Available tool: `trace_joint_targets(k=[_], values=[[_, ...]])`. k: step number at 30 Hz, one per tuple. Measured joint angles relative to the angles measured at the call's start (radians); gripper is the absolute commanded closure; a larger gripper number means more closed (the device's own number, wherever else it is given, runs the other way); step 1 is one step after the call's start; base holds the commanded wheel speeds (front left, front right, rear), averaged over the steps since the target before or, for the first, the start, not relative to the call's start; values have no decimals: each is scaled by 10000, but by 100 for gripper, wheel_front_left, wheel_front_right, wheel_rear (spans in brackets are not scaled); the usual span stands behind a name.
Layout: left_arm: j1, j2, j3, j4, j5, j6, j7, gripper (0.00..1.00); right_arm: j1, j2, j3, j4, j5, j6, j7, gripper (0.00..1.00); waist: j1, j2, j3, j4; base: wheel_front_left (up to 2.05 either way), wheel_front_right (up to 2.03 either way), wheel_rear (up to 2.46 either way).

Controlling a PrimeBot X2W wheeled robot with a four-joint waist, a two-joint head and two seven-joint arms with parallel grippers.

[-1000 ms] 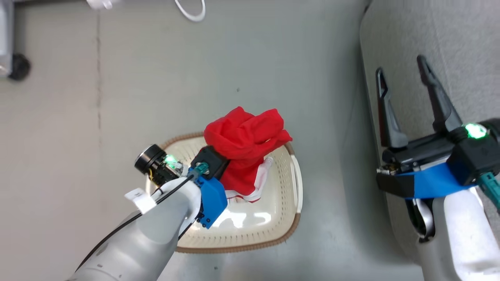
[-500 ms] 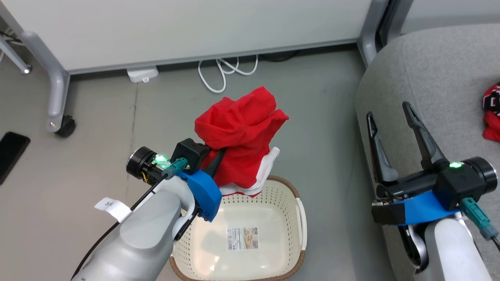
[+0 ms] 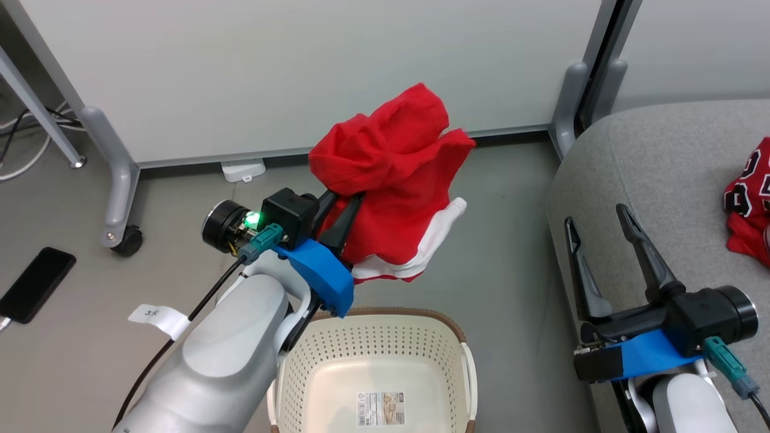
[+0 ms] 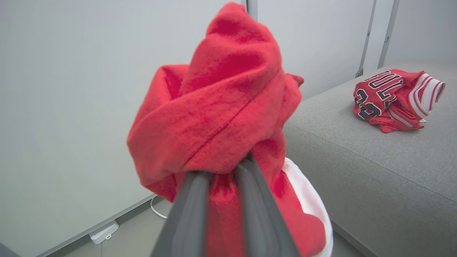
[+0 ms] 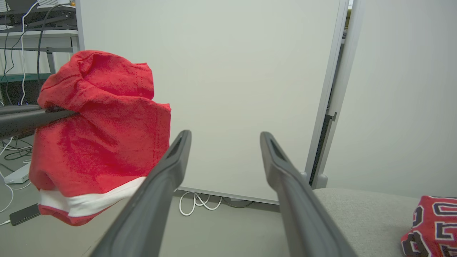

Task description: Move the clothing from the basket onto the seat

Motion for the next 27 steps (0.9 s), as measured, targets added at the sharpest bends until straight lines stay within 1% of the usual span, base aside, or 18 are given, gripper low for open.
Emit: trace_joint_targets(k=[8, 21, 27], values=[[-58, -127, -65, -654, 23, -48, 0, 100, 324, 21, 10, 48, 270, 0, 0, 0, 0, 0, -405, 106, 0, 0, 0], [-221, -69, -192, -1542, -119, -27, 228, 100, 452, 25, 27, 84, 627, 0, 0, 0, 1, 0, -415, 156, 0, 0, 0], [-289, -35, -232, -1737, -159, 17, 270, 100, 491, 27, 462, 280, 1108, 0, 0, 0, 2, 0, -311, 176, 0, 0, 0]])
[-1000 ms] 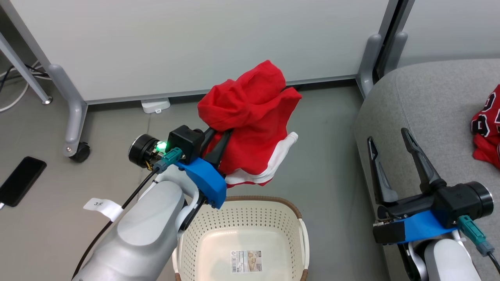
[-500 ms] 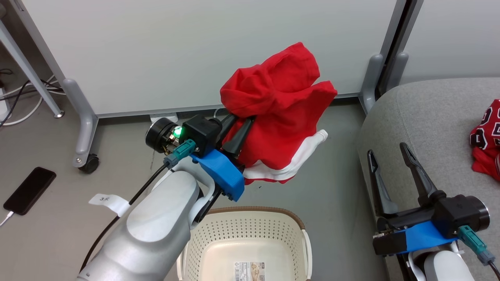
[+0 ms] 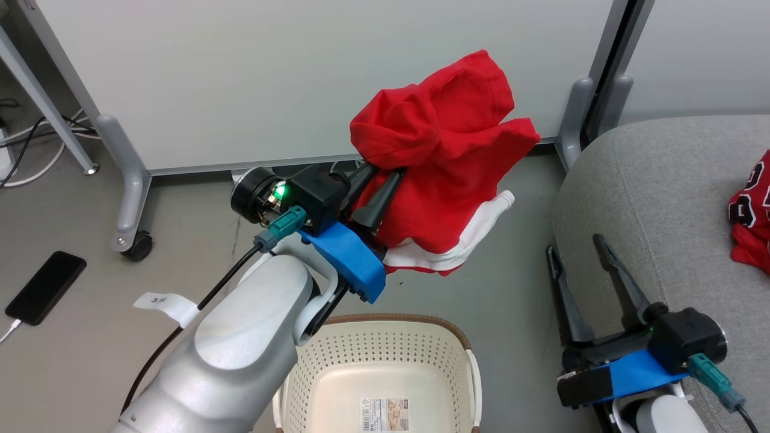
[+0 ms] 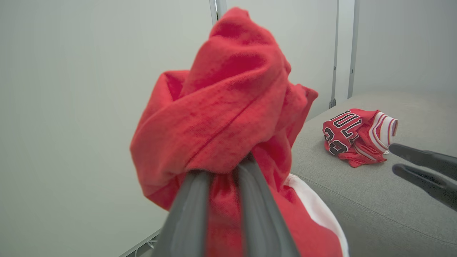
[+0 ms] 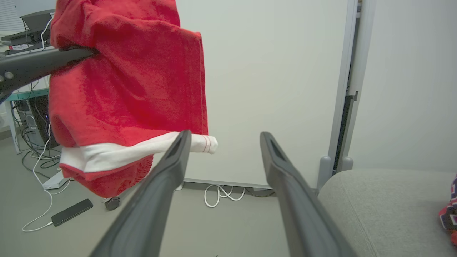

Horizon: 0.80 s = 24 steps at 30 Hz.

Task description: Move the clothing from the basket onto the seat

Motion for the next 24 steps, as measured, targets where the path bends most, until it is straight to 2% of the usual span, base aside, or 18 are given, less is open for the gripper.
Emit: trace_joint_targets(k=[14, 24], values=[[-402, -148, -182, -228, 13, 40, 29, 100, 80, 13, 2052, 775, 1473, 0, -2, 0, 0, 0, 401, 264, 0, 0, 0], [-533, -276, -341, -236, 13, 40, -19, 100, -424, 17, 2940, 1174, 2997, 0, -2, 0, 0, 0, 500, 424, 0, 0, 0]])
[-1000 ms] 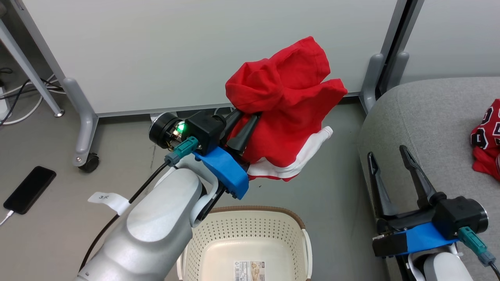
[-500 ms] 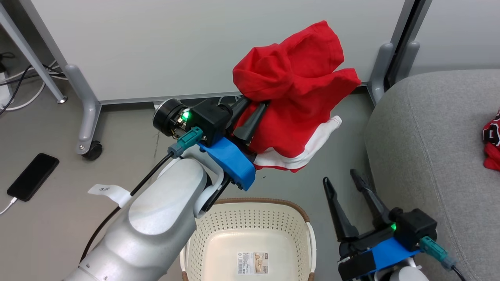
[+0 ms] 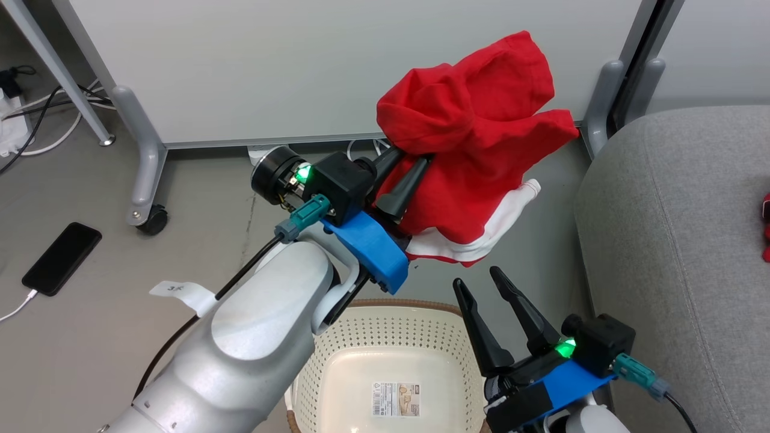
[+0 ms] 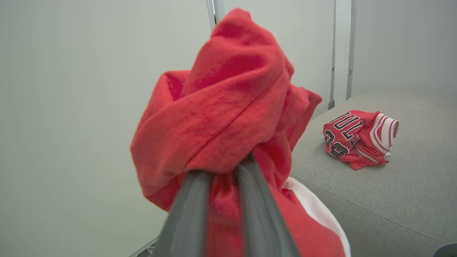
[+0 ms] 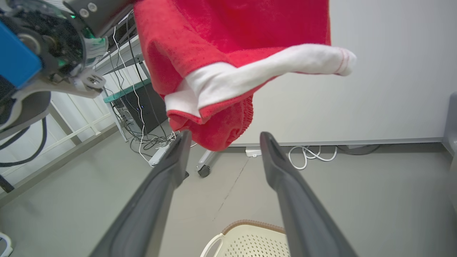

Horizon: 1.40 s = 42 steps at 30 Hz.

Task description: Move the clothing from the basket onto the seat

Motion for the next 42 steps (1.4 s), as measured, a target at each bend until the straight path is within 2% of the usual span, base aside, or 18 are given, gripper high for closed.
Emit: trace_joint_targets(k=[11, 20, 31, 32, 33, 42], values=[[-83, -244, -288, -59, -6, -4, -29, 100, -929, 2, 522, 539, 1177, 0, 2, 0, -1, 0, 74, 249, 0, 0, 0], [-165, -282, -334, -117, -92, -13, -48, 100, -1286, 0, 527, 58, 2128, 0, 2, 0, -1, -1, 124, 413, 0, 0, 0], [-168, -278, -328, -73, -155, 4, -119, 100, -1438, 4, 330, -568, 2094, 0, 0, 0, -1, 0, 243, 386, 0, 0, 0], [-168, -286, -336, -71, -174, 4, -119, 100, -1449, 4, 314, -571, 2096, 0, 0, 54, -1, 0, 253, 388, 0, 0, 0], [-168, -290, -341, -65, -184, 4, -121, 100, -1459, 4, 307, -575, 2096, 0, 0, 100, -1, 0, 259, 390, 0, 0, 0], [-184, -313, -353, -21, -211, 4, -138, 100, -1502, 4, 313, -570, 2104, 0, 0, 100, -1, 0, 258, 370, 0, 0, 0]])
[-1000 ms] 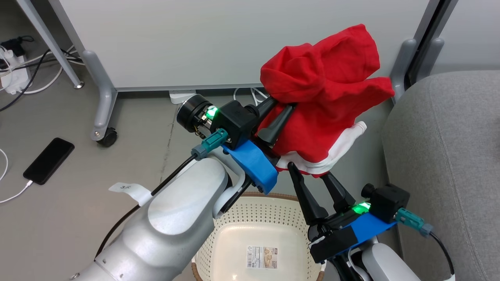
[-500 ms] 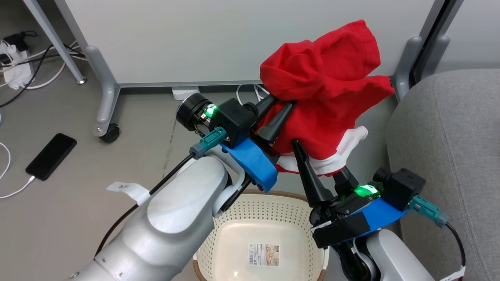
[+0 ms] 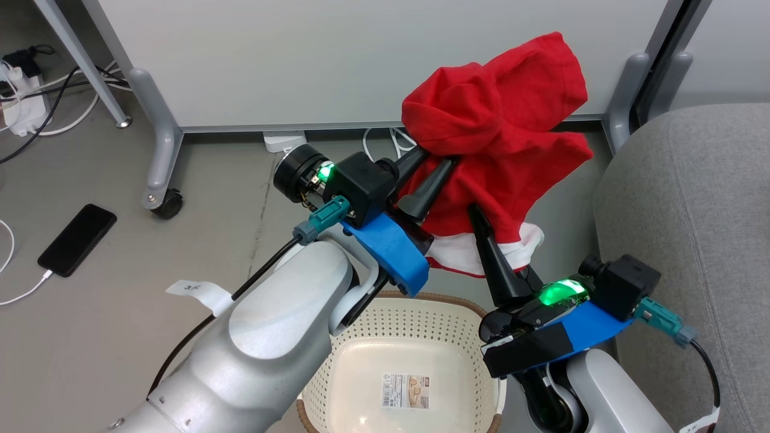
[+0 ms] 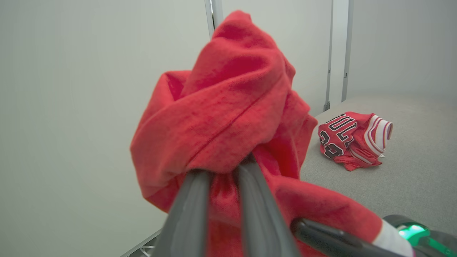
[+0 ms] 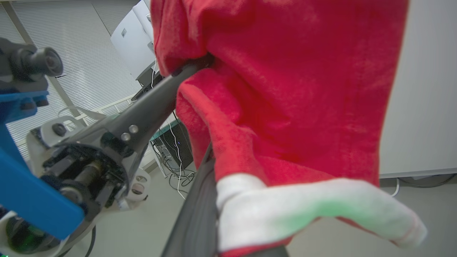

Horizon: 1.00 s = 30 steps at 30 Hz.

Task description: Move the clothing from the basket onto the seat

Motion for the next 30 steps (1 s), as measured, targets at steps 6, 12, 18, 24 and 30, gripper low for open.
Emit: trace_joint_targets(k=[6, 12, 18, 24, 30], values=[[0, -8, -21, 27, -2, 0, -40, 100, -3, 0, -6, 10, -46, 0, 0, 100, 0, 0, -32, -13, 0, 0, 0], [-5, -10, -42, 31, -2, 0, -67, 100, -2, 0, -33, 12, -69, 0, 0, 100, 1, 0, -12, 1, 0, 0, 0], [-35, -13, -109, 102, -2, 0, -69, 100, -2, 0, -50, 12, -71, 0, 0, 100, 0, 0, -2, 13, 0, 0, 0], [-49, -15, -128, 132, -2, 35, -75, 69, -2, 0, -29, 12, -71, 0, 0, 100, 0, 0, -55, 15, 0, 0, 0], [-49, -27, -127, 153, 0, 119, -82, 0, -2, 0, -27, 0, -79, 0, 0, 100, 0, 0, -72, 19, 0, 0, 0]])
